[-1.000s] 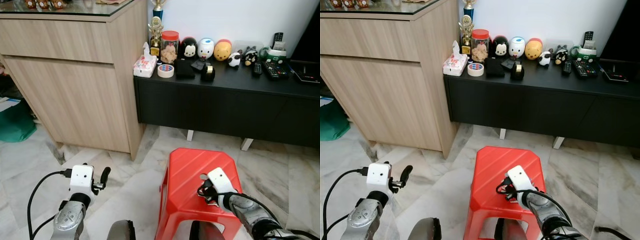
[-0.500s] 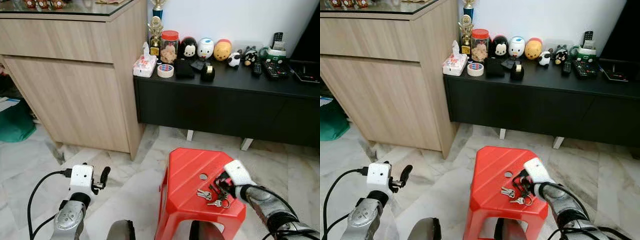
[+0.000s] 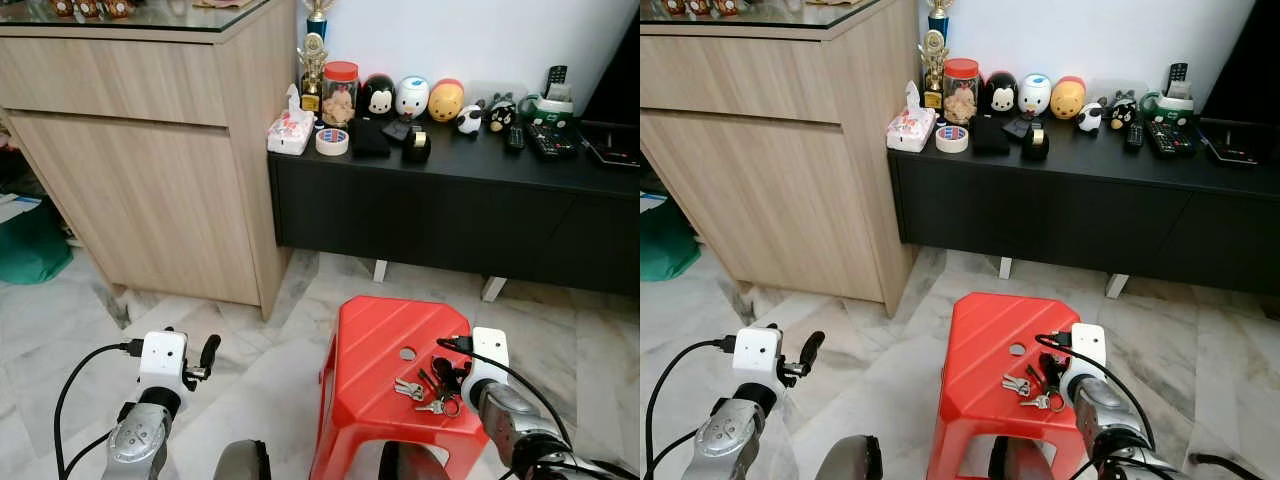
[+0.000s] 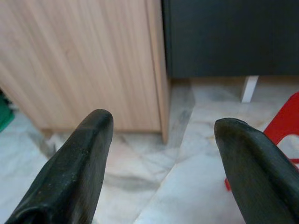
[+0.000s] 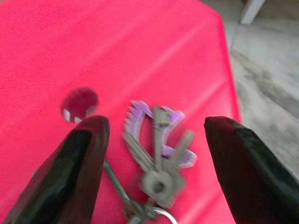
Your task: Hang keys on a hook
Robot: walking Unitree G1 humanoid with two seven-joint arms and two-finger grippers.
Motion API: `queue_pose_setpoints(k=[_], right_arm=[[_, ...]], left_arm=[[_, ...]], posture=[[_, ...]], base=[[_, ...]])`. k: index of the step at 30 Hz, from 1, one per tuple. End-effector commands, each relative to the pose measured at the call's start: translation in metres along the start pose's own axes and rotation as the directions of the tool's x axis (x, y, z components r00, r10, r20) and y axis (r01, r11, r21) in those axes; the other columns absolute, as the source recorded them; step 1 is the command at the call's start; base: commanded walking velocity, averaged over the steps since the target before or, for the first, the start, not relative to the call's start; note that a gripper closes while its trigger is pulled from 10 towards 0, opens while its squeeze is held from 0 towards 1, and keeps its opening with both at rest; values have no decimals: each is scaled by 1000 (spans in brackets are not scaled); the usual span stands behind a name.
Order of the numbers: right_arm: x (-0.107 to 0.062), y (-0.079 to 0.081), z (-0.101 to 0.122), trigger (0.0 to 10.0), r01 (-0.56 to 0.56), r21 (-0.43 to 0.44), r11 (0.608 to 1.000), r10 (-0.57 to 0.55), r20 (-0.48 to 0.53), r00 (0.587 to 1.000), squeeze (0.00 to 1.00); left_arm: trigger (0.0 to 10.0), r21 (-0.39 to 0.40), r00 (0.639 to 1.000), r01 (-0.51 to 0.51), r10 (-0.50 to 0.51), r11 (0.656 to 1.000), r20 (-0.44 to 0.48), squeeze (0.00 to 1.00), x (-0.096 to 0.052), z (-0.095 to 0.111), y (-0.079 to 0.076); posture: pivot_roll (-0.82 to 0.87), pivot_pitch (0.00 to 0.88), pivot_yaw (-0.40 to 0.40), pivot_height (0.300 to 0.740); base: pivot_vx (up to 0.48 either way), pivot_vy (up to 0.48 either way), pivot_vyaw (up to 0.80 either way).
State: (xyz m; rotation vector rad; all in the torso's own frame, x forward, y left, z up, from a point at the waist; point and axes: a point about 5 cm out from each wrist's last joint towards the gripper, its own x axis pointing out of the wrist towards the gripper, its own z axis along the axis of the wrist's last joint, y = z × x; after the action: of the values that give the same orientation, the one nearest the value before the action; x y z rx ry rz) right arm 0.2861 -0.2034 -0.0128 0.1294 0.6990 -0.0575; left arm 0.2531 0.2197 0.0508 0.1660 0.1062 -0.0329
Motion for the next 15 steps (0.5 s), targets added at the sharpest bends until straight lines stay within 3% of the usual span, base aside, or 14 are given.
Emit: queue_pose_setpoints(k=[1,5,15], right_arm=[[0,1,2,10000,-3,11,1000,3,21,1000,0],[1,4,1,10000,-1,16,1000,1,16,1000,0],[0,-7,5,10000,100,64,993,-103,37,994,0]], left_arm=[[10000,6,1000,21,-21,1000,9,0,-2,2,-6],[10000,2,999,41,-41,999,15,0,-8,4,-12],[10000,-3,1000,22,-22,1000,-6,0,-29,2,-10]], posture=[[110,0,-52,590],[105,22,-60,590],[116,97,-82,590]], base=[[0,0,0],[0,0,0],[0,0,0]])
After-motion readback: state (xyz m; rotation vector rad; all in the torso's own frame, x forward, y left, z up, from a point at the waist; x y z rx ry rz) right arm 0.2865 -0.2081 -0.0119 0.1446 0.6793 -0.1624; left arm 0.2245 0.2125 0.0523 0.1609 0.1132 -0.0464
